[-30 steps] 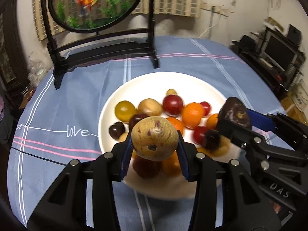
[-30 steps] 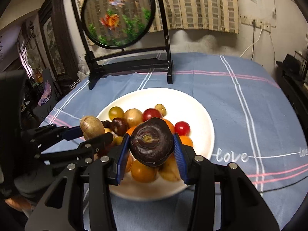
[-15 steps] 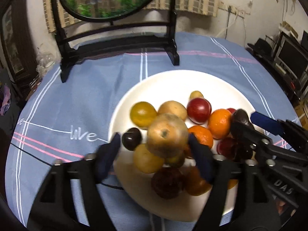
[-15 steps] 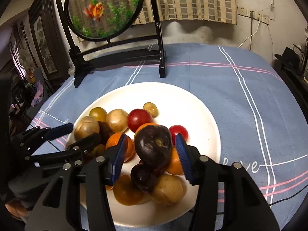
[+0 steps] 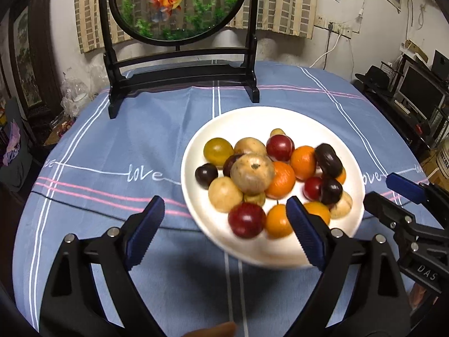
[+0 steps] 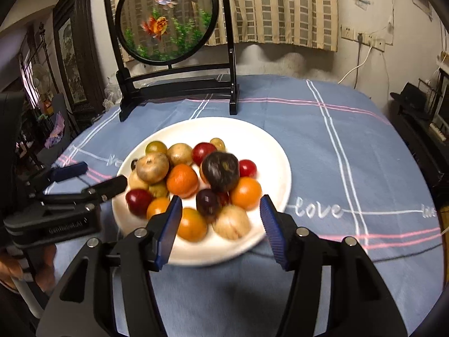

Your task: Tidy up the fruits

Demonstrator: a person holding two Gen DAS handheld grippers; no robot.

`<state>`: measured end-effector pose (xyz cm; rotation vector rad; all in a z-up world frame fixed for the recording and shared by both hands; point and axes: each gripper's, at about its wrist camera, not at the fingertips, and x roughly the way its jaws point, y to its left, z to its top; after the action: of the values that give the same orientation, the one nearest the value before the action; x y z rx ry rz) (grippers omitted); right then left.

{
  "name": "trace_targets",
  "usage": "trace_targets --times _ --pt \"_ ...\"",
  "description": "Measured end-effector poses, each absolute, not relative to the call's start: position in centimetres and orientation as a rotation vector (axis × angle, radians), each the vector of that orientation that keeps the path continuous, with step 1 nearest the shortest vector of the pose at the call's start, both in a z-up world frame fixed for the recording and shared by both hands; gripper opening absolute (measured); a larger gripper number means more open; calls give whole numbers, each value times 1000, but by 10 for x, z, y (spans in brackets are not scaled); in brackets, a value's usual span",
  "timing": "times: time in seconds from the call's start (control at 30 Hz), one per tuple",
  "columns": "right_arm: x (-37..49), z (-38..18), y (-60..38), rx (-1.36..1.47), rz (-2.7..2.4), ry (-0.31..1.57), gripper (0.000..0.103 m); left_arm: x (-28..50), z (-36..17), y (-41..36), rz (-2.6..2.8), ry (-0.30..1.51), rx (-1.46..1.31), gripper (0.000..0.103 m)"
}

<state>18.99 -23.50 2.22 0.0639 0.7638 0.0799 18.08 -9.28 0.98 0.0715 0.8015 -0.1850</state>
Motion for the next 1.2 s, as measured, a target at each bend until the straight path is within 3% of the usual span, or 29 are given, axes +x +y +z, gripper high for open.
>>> trace_targets --times 0.63,1.2 --pt "95 2 -239 76 -24 845 63 78 11 -73 -186 774 49 96" --pt "74 -2 -233 92 -30 850 63 44 5 -70 -201 777 77 97"
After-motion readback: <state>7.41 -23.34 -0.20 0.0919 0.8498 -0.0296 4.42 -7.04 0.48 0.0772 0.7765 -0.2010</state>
